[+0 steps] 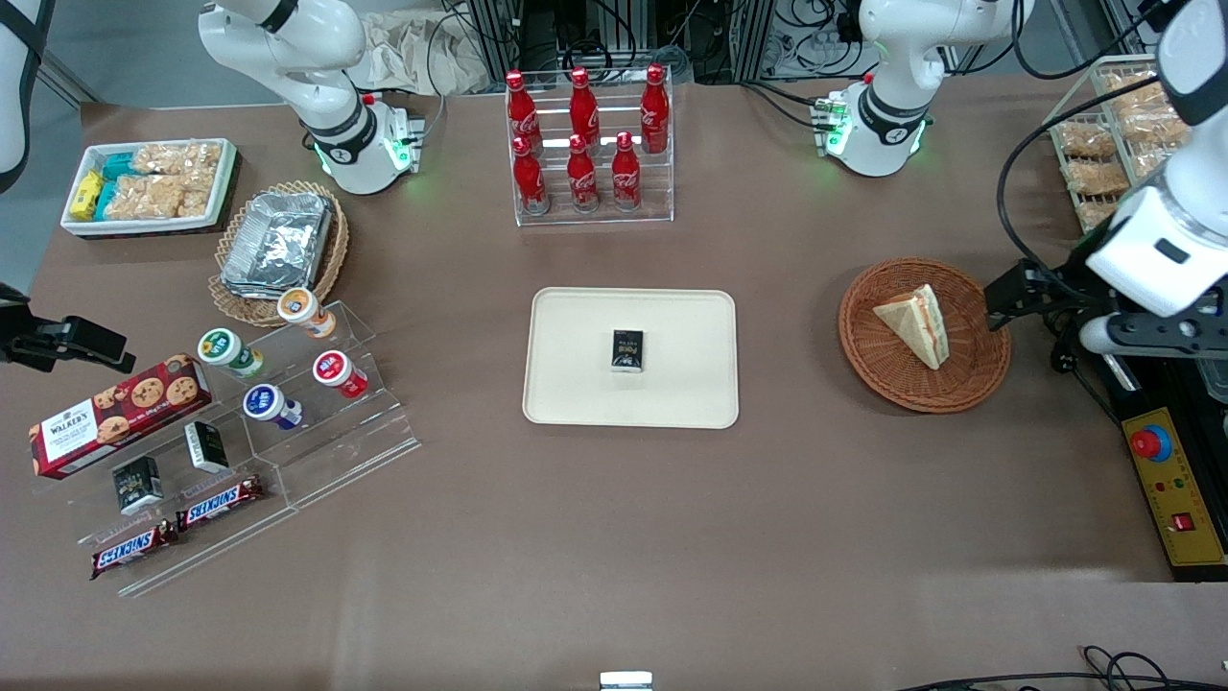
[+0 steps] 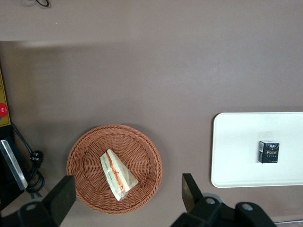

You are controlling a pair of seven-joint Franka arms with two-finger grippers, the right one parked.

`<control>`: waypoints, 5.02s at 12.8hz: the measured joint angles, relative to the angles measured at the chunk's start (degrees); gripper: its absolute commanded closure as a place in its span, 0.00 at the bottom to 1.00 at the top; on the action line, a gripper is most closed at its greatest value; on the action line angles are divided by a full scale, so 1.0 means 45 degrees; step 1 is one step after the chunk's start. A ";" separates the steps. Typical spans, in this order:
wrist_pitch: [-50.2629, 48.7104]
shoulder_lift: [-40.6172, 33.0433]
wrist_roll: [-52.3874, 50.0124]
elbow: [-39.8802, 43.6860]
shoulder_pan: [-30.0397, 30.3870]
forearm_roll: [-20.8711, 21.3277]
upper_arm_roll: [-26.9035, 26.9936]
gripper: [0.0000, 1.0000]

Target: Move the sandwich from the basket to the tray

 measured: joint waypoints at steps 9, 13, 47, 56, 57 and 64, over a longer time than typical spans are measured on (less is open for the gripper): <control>-0.0127 -0.0002 -0.0026 -0.0011 -0.0058 0.0058 -0.0083 0.00; -0.0474 -0.0414 -0.0907 -0.0907 -0.0011 0.0546 -0.0045 0.00; 1.0904 -0.2867 -0.7414 -1.5018 0.1246 -0.0216 -0.0526 0.01; 1.2197 -0.1419 -0.7425 -1.5218 0.1289 -0.0216 -0.0449 1.00; 1.2216 -0.1409 -0.7425 -1.5215 0.1294 -0.0216 -0.0446 1.00; 0.9048 -0.3129 -0.6973 -1.3886 0.0936 -0.0199 -0.1150 1.00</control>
